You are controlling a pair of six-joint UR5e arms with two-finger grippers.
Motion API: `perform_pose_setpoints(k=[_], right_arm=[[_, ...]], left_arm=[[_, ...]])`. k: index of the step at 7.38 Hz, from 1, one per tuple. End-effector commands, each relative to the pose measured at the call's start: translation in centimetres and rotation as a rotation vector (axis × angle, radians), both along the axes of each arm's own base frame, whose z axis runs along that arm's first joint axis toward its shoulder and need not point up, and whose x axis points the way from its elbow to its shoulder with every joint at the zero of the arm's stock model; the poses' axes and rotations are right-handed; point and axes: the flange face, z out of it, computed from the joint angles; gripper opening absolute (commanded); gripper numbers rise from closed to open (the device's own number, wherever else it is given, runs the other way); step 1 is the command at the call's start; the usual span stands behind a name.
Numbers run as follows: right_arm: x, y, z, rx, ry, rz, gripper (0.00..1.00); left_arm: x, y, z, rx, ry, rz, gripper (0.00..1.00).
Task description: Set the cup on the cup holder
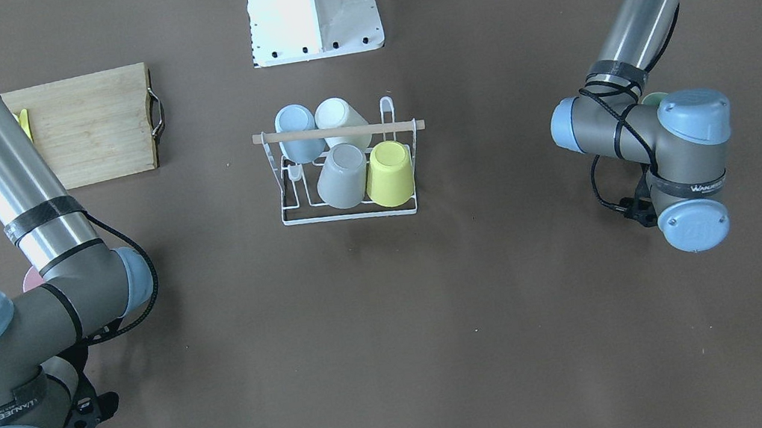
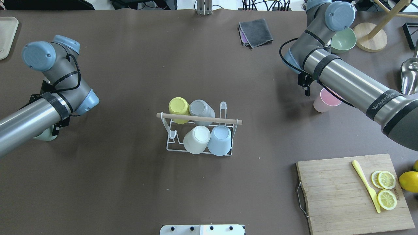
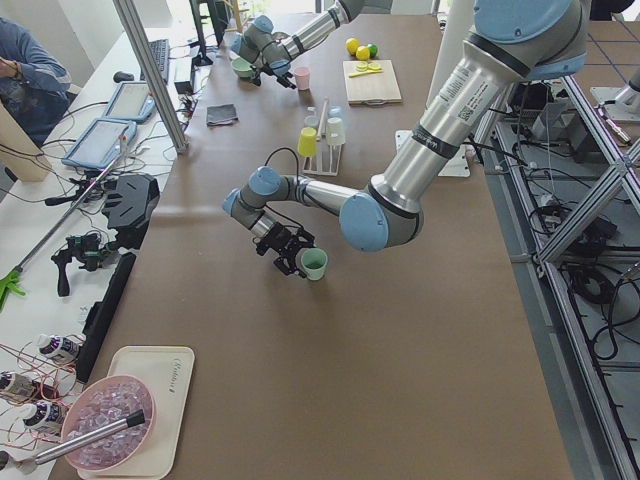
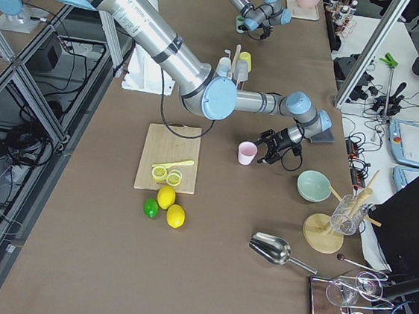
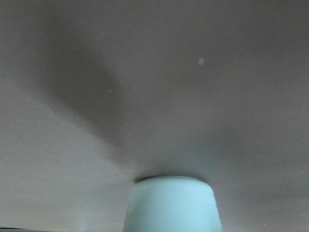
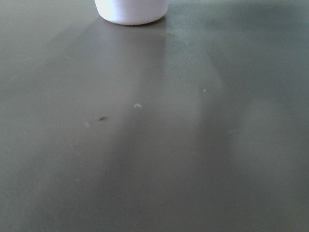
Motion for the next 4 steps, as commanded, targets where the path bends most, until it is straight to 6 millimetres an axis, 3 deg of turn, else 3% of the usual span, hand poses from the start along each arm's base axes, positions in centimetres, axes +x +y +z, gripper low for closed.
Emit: perform_pose_setpoints(k=[1,4], right_arm=[[-0.01,0.08,0.5,-0.003,0.006,-0.015,1.0],[-0.53,-0.27,0.25,-0.01,0.02,-0.041,1.0]], left_arm=[[0.54,0.47,0.21,-0.012,-0.011,0.01,0.98],[0.78,0.83,0.07,-0.008,-0.03,0.057,0.98]])
